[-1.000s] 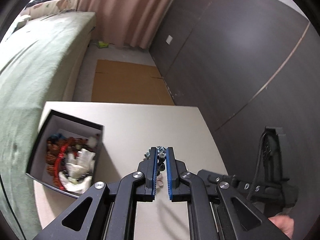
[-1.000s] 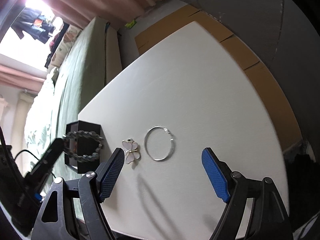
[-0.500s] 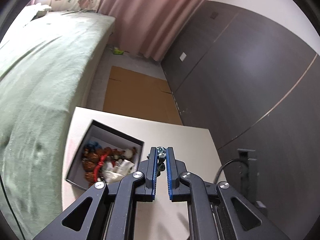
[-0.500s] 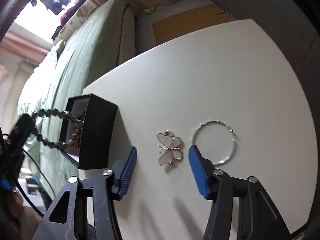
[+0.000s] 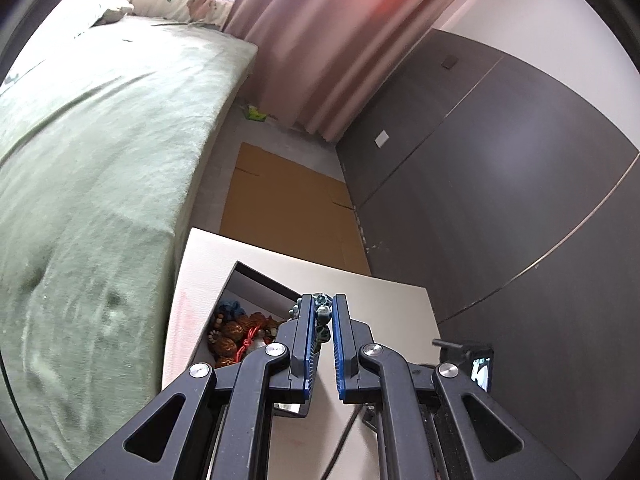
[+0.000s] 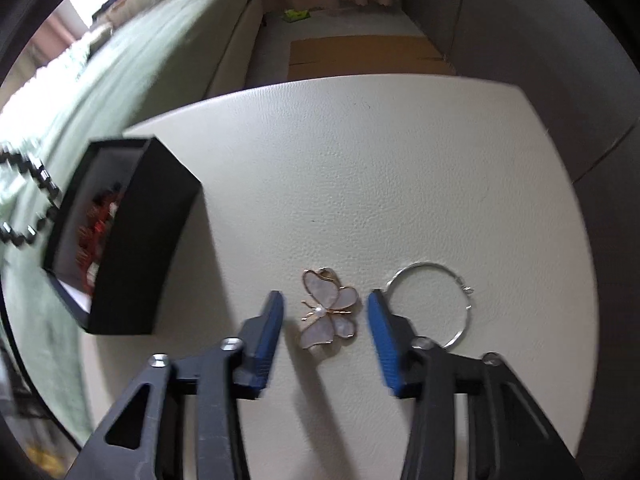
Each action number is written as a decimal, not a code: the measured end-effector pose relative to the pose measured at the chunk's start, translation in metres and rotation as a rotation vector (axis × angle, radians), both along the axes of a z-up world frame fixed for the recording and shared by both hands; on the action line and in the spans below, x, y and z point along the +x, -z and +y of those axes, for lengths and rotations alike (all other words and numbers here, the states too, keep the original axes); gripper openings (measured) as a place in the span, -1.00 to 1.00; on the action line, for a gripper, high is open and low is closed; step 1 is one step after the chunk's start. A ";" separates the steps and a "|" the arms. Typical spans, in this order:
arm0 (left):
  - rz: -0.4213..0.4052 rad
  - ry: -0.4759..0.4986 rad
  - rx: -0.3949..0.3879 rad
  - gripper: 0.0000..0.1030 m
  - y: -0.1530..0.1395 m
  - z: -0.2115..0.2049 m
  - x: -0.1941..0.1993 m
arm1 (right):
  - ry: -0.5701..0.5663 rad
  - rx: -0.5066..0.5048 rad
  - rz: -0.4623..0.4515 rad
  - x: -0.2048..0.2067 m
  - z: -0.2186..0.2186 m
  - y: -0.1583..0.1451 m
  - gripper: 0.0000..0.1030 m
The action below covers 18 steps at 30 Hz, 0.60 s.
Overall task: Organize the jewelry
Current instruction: 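Carry the grey bracelet into the box with the left gripper while the right grasps the butterfly pendant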
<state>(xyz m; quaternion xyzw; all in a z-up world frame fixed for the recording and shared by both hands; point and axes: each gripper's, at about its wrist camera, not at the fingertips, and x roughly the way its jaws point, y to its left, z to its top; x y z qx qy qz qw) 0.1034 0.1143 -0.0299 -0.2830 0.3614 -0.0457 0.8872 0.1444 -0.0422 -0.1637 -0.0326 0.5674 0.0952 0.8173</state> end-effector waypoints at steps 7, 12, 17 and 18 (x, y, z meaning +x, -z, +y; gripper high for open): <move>0.011 0.003 0.000 -0.85 0.006 -0.003 0.006 | 0.020 0.050 0.004 0.001 -0.018 -0.007 -0.62; 0.073 -0.023 0.027 -0.84 0.021 -0.004 0.015 | 0.052 0.186 -0.009 0.005 -0.040 -0.026 -0.74; 0.163 -0.031 -0.018 -0.82 0.039 0.002 0.021 | 0.072 0.283 -0.025 0.005 -0.054 -0.037 -0.74; 0.159 -0.034 -0.003 -0.81 0.038 0.003 0.020 | 0.075 0.312 -0.032 0.004 -0.057 -0.041 -0.74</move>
